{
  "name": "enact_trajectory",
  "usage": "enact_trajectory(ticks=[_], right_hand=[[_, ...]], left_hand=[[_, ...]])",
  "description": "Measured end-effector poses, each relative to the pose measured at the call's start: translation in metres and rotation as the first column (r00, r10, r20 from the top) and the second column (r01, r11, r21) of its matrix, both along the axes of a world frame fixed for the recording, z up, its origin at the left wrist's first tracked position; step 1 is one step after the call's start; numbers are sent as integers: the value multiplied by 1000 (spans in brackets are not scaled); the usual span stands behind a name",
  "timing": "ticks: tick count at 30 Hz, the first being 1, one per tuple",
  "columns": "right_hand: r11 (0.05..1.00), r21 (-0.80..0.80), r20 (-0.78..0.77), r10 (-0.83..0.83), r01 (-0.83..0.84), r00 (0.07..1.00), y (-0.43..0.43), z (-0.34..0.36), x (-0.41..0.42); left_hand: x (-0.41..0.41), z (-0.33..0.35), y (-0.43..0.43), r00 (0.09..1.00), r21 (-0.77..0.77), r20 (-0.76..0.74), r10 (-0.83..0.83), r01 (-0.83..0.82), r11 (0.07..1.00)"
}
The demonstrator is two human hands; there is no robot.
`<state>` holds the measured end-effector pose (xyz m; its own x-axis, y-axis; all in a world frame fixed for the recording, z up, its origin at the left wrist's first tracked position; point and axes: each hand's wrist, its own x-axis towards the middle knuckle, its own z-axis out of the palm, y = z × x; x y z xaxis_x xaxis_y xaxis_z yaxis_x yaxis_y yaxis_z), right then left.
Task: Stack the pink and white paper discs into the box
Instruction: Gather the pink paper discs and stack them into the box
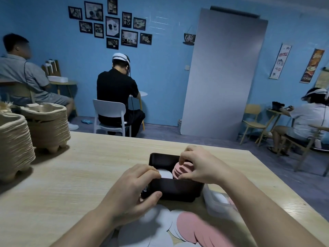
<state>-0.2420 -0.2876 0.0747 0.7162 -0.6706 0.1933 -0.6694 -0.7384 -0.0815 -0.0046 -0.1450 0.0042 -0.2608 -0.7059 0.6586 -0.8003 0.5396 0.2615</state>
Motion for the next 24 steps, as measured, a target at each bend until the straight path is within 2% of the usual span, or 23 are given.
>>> enact_trajectory(ticks=[12, 16, 20, 24], right_hand=[[998, -51, -66, -23, 19, 998, -2, -3, 25], [996, -32, 81, 87, -84, 993, -3, -6, 11], [976, -112, 215, 209, -188, 954, 5, -6, -8], [967, -157, 334, 245, -202, 910, 27, -12, -27]], left_hand=[[-1, -1, 1, 1000, -12, -2, -5, 5, 1000], [-1, -1, 2, 1000, -7, -14, 2, -2, 1000], [-2, 0, 4, 1000, -10, -14, 7, -8, 1000], [-11, 6, 7, 1000, -63, 6, 14, -13, 998]])
